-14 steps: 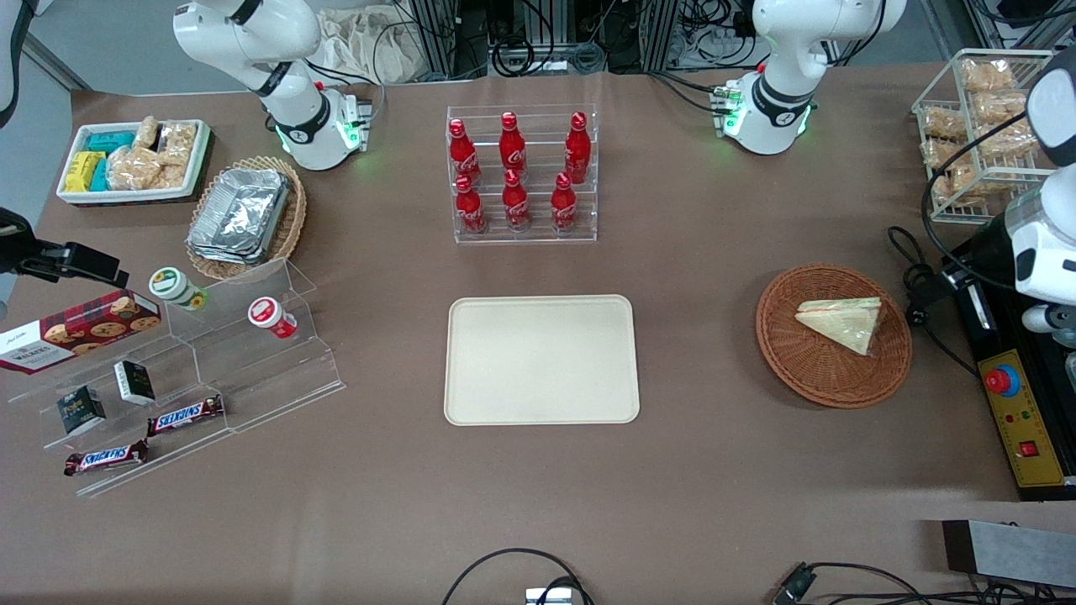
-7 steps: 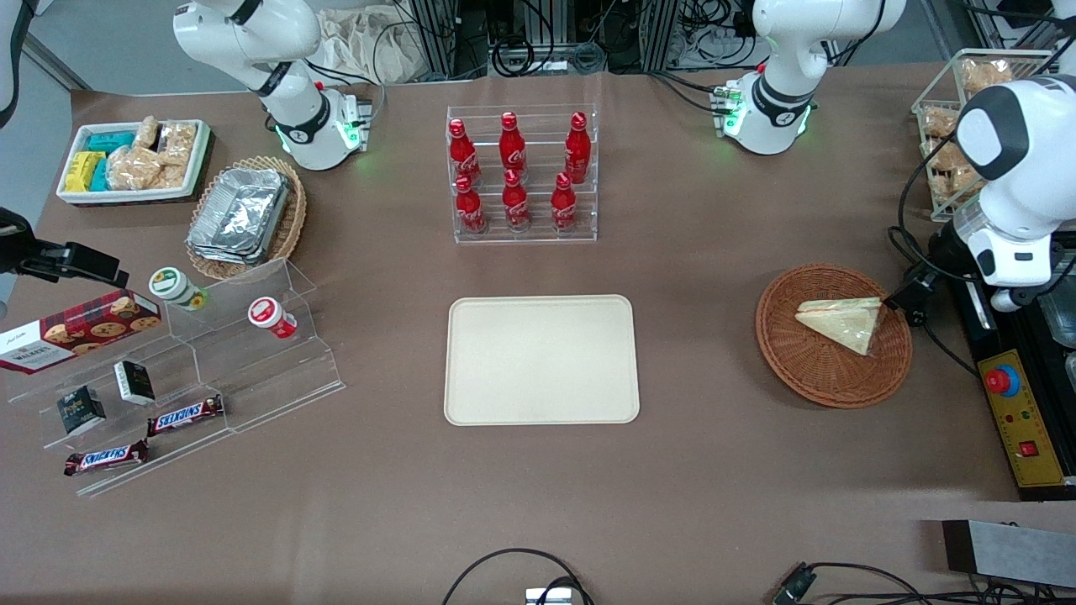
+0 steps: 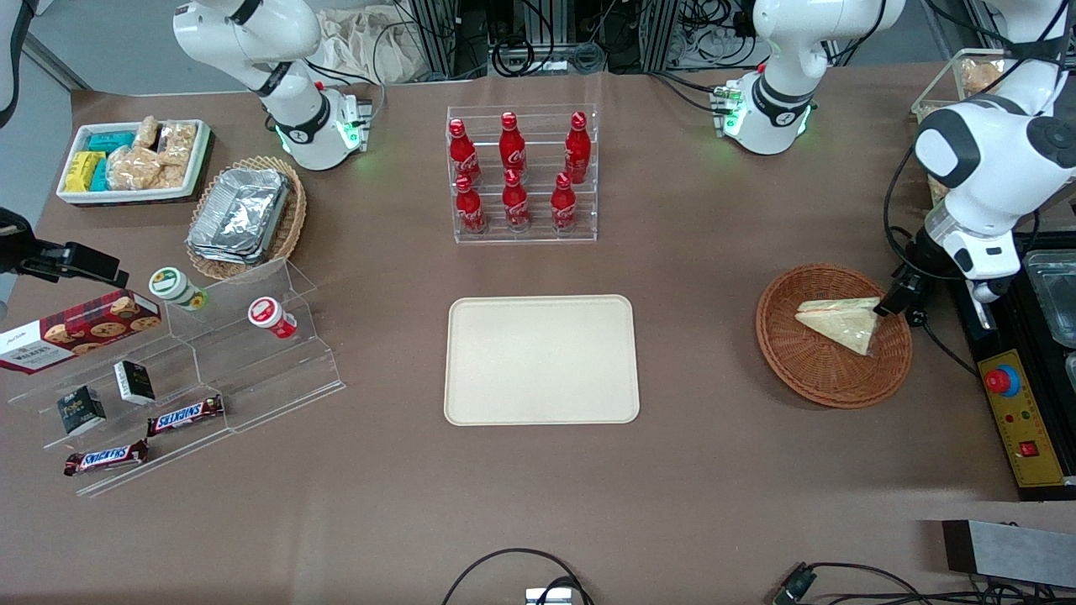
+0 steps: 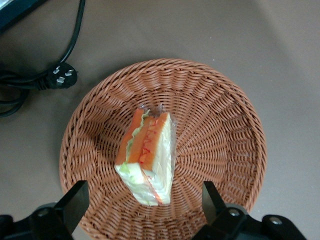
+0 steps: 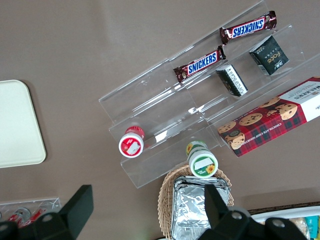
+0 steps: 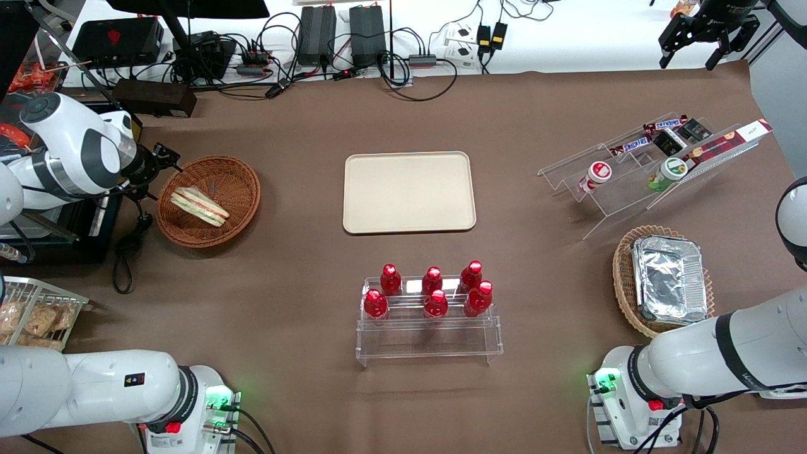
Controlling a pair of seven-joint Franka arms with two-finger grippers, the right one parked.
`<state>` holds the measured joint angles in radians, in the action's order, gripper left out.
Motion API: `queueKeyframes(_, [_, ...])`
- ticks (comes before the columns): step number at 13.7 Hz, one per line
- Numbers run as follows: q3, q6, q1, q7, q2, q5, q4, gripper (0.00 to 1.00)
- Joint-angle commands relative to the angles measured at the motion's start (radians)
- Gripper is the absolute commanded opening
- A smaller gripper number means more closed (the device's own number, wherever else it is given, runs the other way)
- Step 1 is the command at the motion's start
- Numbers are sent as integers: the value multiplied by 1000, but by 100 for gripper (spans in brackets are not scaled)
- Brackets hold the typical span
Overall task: Place sandwich from basket to tray
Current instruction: 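Lower the left gripper and close it on the sandwich's edge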
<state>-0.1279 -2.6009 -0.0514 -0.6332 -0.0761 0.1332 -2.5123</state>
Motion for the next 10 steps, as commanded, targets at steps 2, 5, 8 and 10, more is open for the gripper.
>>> queueKeyframes(2, [7,-117,-2,-14,61,11,-29,100])
queueKeyframes(5, [7,-157,-2,-14,99,11,-31,100])
queueKeyframes(8, [8,-192,1,-14,125,11,-36,100])
queueKeyframes(10, [10,-208,2,-14,137,11,-39,100])
